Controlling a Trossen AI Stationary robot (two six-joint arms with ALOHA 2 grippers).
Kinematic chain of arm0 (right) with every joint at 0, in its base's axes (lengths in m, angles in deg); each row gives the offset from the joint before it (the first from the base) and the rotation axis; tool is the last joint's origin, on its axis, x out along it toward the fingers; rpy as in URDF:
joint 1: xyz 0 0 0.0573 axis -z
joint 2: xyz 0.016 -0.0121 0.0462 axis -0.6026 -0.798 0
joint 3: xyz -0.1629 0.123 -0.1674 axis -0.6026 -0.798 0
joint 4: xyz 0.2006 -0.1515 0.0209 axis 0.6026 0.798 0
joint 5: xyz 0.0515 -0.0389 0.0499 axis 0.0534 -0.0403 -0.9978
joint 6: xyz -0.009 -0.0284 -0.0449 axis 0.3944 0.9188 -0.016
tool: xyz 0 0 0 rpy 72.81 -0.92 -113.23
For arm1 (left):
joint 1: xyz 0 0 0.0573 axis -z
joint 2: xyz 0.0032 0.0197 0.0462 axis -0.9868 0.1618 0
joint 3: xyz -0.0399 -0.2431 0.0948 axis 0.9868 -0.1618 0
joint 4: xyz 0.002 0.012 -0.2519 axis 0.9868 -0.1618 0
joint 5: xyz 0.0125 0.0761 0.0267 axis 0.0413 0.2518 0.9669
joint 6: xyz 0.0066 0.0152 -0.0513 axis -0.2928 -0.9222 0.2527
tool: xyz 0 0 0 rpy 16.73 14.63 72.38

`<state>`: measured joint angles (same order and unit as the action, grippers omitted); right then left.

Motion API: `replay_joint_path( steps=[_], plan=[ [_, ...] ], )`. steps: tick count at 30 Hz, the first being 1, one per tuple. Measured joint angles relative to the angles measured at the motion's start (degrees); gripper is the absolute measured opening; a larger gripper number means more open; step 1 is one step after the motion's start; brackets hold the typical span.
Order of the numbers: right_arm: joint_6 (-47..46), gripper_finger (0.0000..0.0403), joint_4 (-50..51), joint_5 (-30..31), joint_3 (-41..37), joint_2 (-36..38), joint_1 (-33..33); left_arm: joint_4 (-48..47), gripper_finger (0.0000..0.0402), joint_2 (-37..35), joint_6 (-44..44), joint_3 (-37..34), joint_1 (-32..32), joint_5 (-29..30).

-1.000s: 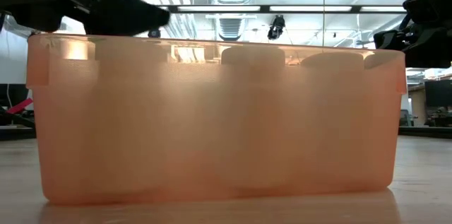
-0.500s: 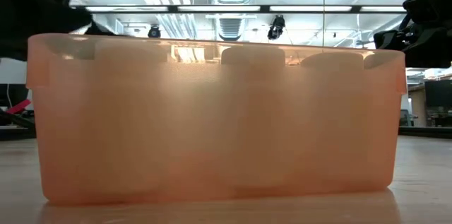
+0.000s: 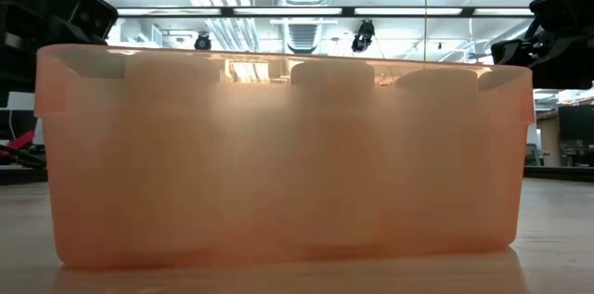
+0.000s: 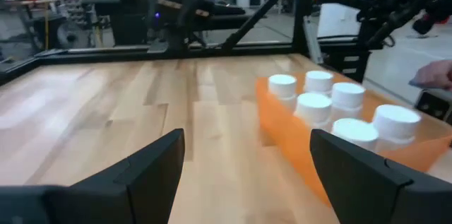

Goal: Pick and place pill bottles into a basket
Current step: Return to Home Position

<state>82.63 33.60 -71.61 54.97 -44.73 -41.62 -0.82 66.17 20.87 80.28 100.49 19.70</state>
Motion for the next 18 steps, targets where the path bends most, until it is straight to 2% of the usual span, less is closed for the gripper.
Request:
replay_joint_path(
  steps=[8,14,18],
  plan=[
    [0.0,0.0206,0.0,0.0,0.0,0.0,0.0,-0.8,0.0287,-1.8,-1.0,-0.1,-3.9,-2.9],
    [0.0,0.0206,0.0,0.0,0.0,0.0,0.0,-0.8,0.0287,-1.0,-0.9,0.1,-4.8,1.6],
    [0.0,0.0206,0.0,0.0,0.0,0.0,0.0,-0.7,0.0287,-0.7,-1.0,1.0,-4.8,2.0]
  ],
)
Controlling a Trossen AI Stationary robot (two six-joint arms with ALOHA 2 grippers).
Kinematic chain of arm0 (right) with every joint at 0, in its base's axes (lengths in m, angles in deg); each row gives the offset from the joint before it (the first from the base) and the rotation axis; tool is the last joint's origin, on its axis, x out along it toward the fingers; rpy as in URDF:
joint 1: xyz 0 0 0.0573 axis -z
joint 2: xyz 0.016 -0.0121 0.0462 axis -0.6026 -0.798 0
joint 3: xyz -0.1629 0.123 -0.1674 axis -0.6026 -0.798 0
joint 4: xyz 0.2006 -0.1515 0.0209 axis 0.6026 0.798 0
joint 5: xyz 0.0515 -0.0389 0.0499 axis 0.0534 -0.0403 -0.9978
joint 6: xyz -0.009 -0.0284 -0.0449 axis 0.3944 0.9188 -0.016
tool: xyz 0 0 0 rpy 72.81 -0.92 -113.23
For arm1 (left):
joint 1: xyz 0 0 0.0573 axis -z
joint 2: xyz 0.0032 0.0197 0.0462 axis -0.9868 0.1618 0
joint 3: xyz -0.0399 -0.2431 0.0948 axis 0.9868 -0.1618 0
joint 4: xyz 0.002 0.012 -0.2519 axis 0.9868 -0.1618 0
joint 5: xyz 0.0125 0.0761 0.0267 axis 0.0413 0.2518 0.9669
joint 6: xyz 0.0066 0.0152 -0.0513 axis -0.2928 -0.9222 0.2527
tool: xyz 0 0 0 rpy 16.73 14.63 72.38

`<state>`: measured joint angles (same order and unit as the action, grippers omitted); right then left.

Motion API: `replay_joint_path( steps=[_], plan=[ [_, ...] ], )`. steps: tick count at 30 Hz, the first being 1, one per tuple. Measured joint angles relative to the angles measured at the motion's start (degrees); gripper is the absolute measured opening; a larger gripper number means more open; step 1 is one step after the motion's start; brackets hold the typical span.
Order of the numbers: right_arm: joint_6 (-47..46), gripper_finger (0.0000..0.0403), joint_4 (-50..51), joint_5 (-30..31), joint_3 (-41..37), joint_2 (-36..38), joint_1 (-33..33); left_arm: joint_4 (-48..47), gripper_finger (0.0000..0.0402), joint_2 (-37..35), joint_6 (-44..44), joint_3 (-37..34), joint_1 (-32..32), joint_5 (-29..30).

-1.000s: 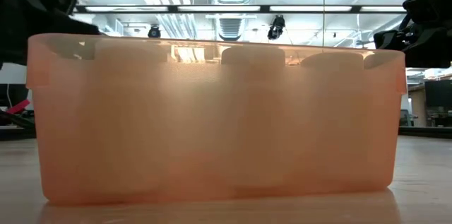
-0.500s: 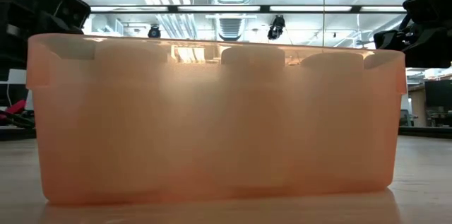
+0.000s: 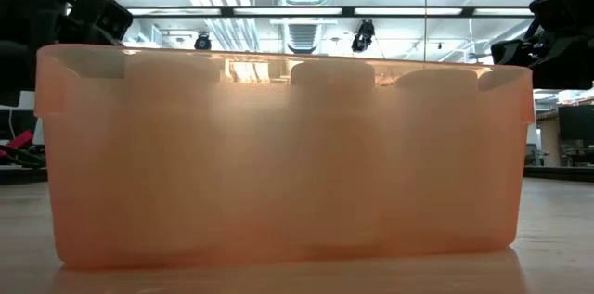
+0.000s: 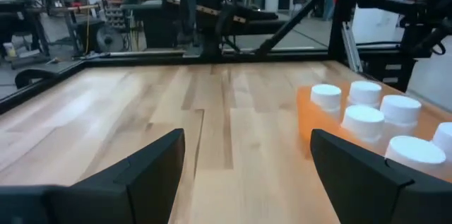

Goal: Pick and place pill bottles into a basket
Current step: Return to Home Position

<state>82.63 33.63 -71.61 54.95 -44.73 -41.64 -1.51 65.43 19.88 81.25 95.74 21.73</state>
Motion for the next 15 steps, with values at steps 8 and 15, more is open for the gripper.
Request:
replay_joint_path(
  steps=[8,15],
  plan=[
    [0.0,0.0206,0.0,0.0,0.0,0.0,0.0,0.3,0.0287,-0.1,0.0,2.6,-0.2,0.3],
    [0.0,0.0206,0.0,0.0,0.0,0.0,0.0,-1.5,0.0287,0.1,-1.5,2.3,-0.8,12.3]
  ],
)
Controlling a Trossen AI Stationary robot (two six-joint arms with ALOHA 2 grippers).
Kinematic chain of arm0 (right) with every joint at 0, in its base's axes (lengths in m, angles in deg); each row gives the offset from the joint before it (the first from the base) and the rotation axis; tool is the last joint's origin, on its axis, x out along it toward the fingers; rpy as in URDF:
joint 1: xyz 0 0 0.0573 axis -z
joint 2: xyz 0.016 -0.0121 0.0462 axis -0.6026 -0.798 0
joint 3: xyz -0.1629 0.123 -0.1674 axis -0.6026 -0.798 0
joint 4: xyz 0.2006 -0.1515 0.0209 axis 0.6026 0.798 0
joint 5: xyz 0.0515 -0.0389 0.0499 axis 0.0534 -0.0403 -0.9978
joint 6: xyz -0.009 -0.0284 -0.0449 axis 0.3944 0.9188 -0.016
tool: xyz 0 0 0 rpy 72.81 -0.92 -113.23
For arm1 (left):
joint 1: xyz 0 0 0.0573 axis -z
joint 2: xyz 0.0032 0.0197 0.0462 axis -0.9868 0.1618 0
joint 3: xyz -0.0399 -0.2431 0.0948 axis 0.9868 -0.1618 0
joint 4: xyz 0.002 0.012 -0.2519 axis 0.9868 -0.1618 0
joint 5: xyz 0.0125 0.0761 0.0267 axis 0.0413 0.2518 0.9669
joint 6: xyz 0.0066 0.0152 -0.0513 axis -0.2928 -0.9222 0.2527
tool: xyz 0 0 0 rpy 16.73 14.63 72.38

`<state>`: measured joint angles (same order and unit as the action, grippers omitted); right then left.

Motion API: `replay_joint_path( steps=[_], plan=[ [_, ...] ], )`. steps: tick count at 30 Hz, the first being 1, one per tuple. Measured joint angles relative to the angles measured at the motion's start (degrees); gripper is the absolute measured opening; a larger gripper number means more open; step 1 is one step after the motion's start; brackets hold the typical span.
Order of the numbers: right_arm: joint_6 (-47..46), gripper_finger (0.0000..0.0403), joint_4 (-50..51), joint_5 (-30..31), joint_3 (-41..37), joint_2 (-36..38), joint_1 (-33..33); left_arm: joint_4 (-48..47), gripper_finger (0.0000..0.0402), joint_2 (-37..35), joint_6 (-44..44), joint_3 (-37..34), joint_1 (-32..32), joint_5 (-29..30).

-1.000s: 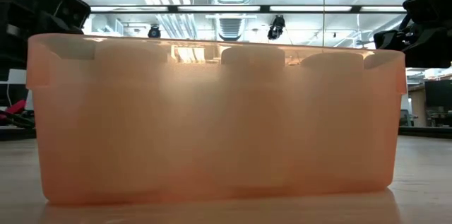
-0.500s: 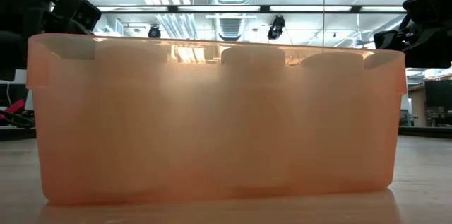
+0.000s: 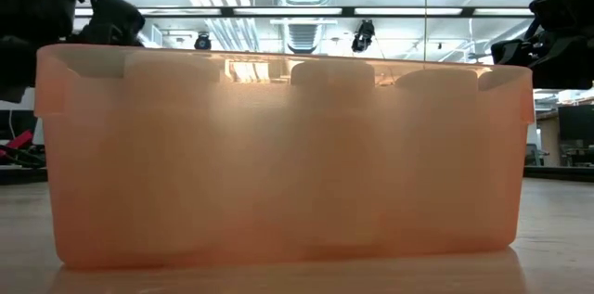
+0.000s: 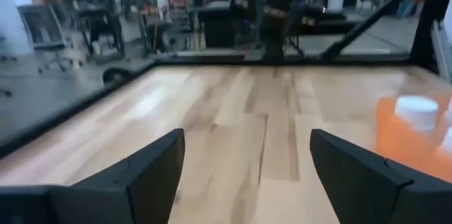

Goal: Pick and place pill bottles into a basket
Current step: Return to Home Position

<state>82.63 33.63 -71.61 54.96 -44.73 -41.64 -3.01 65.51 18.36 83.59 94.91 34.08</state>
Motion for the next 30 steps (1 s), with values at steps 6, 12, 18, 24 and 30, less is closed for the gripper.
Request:
replay_joint_path(
  steps=[6,12,18,24,30],
  plan=[
    [0.0,0.0206,0.0,0.0,0.0,0.0,0.0,-4.4,0.0287,1.5,7.5,-0.1,0.0,-0.4],
    [0.0,0.0206,0.0,0.0,0.0,0.0,0.0,-4.7,0.0287,2.4,7.9,0.1,0.0,-0.5],
    [0.0,0.0206,0.0,0.0,0.0,0.0,0.0,-4.5,0.0287,2.4,9.0,0.4,0.0,-0.2],
    [0.0,0.0206,0.0,0.0,0.0,0.0,0.0,-4.3,0.0287,2.3,8.7,0.7,0.0,-0.2],
    [0.0,0.0206,0.0,0.0,0.0,0.0,0.0,-4.4,0.0287,2.3,7.8,0.8,0.0,0.3]
  ],
)
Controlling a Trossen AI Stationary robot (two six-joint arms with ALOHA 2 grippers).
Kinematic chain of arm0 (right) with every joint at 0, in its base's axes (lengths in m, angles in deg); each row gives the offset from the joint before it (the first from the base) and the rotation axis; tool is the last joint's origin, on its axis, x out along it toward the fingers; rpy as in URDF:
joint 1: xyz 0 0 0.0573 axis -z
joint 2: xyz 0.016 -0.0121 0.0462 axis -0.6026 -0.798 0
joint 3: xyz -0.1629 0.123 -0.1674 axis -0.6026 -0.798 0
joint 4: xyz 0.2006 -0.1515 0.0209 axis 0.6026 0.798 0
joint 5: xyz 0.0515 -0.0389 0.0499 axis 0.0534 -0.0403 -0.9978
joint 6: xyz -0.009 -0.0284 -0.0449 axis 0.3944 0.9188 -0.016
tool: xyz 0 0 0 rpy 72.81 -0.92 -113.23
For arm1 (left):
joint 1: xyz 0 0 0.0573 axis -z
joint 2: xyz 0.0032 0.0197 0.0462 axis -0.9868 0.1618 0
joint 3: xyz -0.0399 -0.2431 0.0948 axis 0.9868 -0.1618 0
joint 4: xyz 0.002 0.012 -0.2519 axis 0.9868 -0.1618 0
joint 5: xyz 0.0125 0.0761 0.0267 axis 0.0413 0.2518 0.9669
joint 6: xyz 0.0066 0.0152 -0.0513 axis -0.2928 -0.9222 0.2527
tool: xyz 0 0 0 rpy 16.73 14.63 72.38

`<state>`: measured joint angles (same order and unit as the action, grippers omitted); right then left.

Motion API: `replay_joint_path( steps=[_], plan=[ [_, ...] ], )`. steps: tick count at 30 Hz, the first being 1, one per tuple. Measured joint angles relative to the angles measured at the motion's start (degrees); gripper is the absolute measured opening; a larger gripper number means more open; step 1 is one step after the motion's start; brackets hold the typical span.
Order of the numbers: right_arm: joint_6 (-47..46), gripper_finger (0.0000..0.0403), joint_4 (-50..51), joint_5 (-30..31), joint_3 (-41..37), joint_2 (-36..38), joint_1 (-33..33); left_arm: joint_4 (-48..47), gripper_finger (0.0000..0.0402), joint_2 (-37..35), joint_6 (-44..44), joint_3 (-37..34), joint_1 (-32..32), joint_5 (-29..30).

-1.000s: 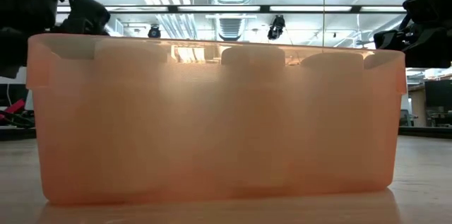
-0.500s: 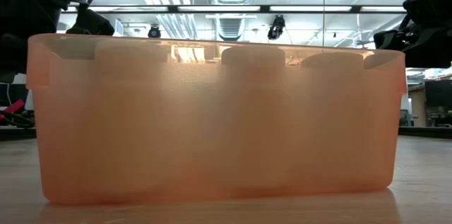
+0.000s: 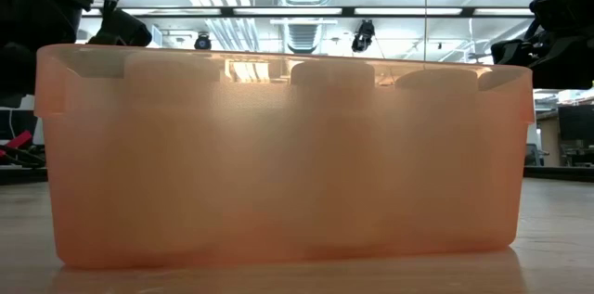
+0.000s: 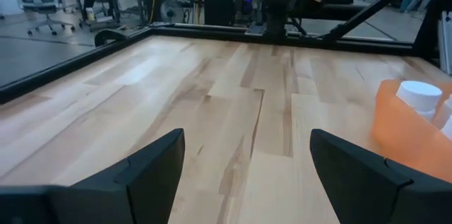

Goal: Pick and place pill bottles into a basket
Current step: Return to Home Position

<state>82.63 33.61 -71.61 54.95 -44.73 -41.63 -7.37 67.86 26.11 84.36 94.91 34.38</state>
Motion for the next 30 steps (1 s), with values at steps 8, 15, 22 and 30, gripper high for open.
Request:
replay_joint_path(
  steps=[8,15,22,30],
  plan=[
    [0.0,0.0206,0.0,0.0,0.0,0.0,0.0,0.0,0.0287,0.0,-0.7,0.1,0.0,0.1],
    [0.0,0.0206,0.0,0.0,0.0,0.0,0.0,0.0,0.0287,0.0,-0.5,0.2,0.0,0.1],
    [0.0,0.0206,0.0,0.0,0.0,0.0,0.0,2.2,0.0287,-0.2,-2.4,0.2,0.0,0.7],
    [0.0,0.0206,0.0,0.0,0.0,0.0,0.0,6.6,0.0287,-5.9,-4.2,-4.0,-0.1,2.8]
  ],
)
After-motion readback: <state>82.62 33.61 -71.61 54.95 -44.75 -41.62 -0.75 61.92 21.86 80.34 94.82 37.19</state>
